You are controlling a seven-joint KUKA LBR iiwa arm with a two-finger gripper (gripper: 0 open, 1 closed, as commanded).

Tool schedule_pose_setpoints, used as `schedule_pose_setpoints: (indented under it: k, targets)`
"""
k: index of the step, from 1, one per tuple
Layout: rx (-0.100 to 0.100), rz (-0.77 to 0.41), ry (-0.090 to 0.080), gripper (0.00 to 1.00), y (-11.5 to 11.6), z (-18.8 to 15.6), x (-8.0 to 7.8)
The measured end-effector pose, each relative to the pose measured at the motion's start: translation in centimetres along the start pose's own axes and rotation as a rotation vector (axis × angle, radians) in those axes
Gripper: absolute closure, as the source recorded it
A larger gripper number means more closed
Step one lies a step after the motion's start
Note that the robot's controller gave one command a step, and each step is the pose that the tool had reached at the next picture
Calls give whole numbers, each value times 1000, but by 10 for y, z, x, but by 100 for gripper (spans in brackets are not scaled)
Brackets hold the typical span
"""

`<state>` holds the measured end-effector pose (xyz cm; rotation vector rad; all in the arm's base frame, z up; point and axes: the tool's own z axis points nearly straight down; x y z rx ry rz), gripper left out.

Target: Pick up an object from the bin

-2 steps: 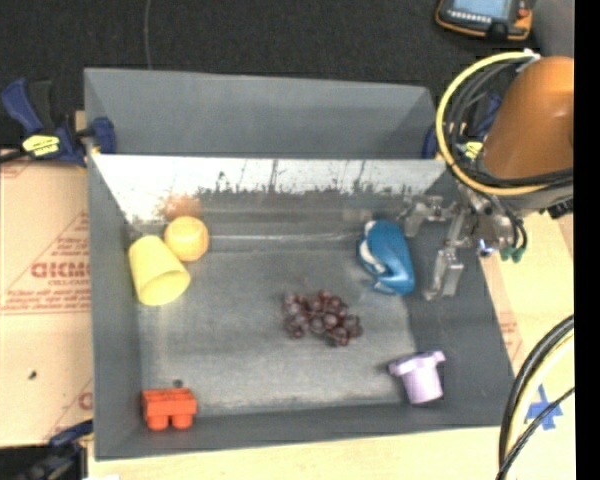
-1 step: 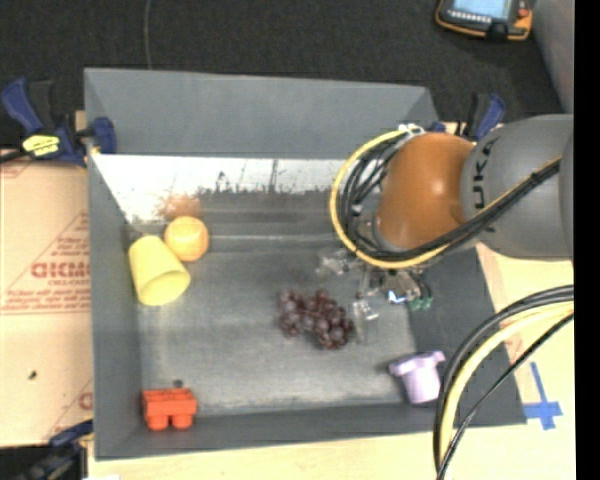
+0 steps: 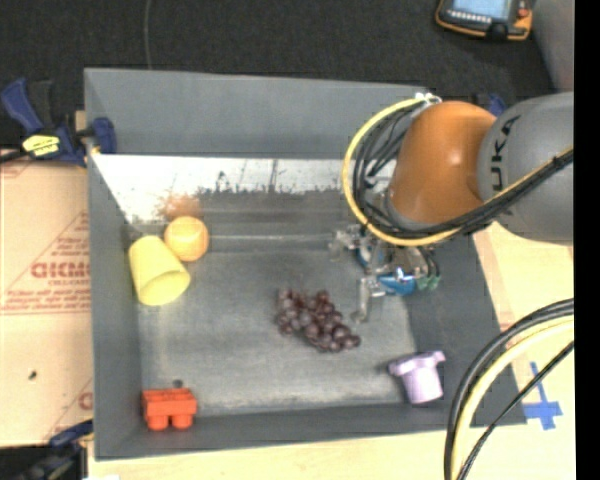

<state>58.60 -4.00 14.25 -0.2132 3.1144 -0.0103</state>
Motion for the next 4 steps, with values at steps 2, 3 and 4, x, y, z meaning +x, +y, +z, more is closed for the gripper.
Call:
schedule_pose_setpoints:
  k: [2, 3, 4]
  targets:
    - [1, 127, -2, 0, 53, 71, 20]
    - [-6, 115, 5, 100, 45, 69, 21]
    - [-6, 115, 5, 100, 45, 69, 21]
